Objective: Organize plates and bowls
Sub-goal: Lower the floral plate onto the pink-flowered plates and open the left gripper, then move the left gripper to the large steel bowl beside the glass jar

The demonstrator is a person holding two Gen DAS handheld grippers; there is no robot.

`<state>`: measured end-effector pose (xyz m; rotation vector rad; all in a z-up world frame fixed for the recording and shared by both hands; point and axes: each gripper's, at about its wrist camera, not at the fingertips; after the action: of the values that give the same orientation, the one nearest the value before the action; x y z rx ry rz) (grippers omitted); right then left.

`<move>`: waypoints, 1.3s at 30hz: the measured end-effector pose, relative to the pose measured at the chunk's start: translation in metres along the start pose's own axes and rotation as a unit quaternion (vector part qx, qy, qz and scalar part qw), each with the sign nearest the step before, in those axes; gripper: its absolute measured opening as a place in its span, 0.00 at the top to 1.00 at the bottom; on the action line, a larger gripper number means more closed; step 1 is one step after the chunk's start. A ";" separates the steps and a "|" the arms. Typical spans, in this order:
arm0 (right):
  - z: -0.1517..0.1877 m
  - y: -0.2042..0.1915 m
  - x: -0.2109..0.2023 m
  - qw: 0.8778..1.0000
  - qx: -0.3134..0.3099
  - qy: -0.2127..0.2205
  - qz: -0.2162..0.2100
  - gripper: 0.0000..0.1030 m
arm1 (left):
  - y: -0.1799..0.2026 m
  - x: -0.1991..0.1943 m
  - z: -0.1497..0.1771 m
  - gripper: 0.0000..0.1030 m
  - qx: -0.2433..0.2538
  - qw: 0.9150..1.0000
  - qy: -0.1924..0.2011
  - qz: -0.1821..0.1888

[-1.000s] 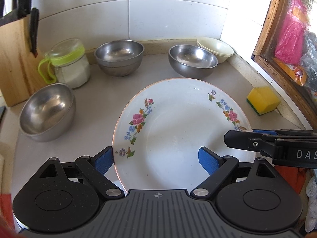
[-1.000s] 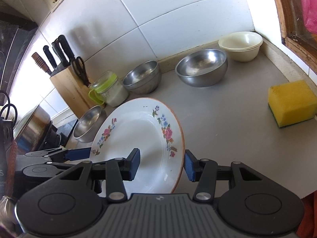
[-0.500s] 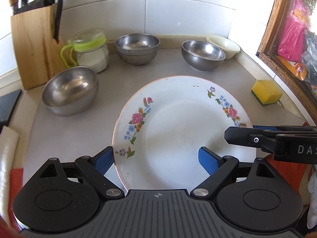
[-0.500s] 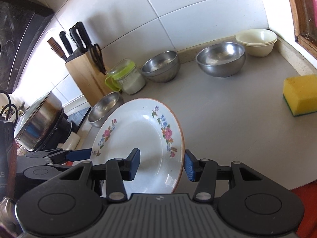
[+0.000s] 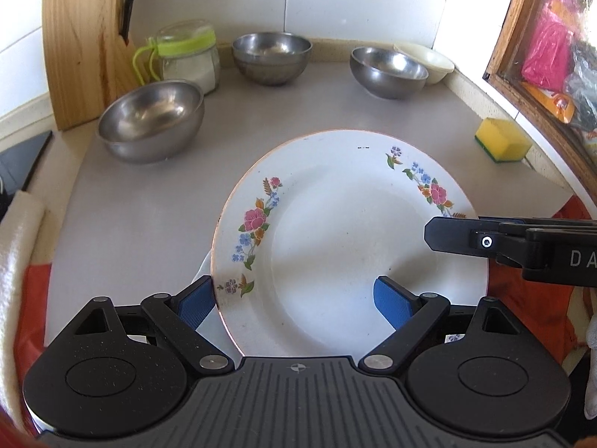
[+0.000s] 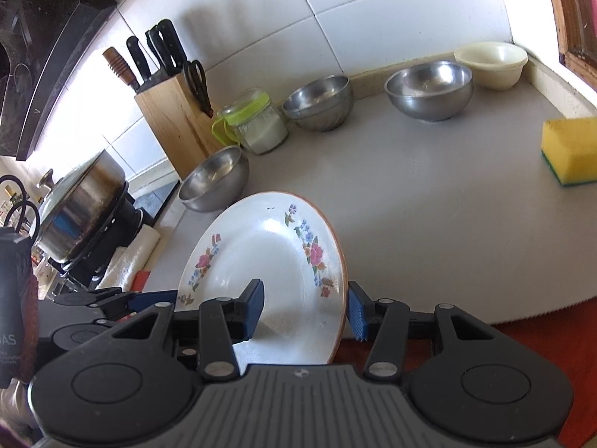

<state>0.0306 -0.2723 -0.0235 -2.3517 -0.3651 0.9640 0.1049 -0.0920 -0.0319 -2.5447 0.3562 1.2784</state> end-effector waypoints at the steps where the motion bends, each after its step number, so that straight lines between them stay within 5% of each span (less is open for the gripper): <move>1: 0.002 -0.001 0.001 1.000 0.001 -0.002 0.000 0.51 | -0.001 0.001 0.001 0.09 0.001 1.000 -0.002 0.001; 13: 0.023 -0.006 0.005 0.999 -0.008 -0.049 0.001 0.51 | -0.009 -0.005 0.016 0.09 0.017 1.000 0.016 0.007; 22: 0.035 -0.033 0.006 0.987 -0.116 -0.113 0.014 0.51 | -0.016 -0.005 0.015 0.10 0.021 1.000 0.015 0.013; 34: 0.042 -0.052 0.004 0.966 -0.216 -0.122 0.073 0.49 | -0.025 -0.001 0.012 0.09 0.015 1.000 0.010 0.003; 39: 0.033 -0.046 0.001 0.969 -0.203 -0.118 0.077 0.49 | -0.027 0.000 0.010 0.09 0.010 1.000 0.011 0.002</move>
<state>0.0059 -0.2217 -0.0161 -2.6654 -0.5202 1.3585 0.1067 -0.0631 -0.0336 -2.5438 0.3772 1.2442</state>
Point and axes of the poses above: each gripper's, at about its wrist camera, not at the fingertips, and x roughly the way its jaws point, y to its right, z to its underside, and after that the axes turned 12 degrees about -z, right-handed
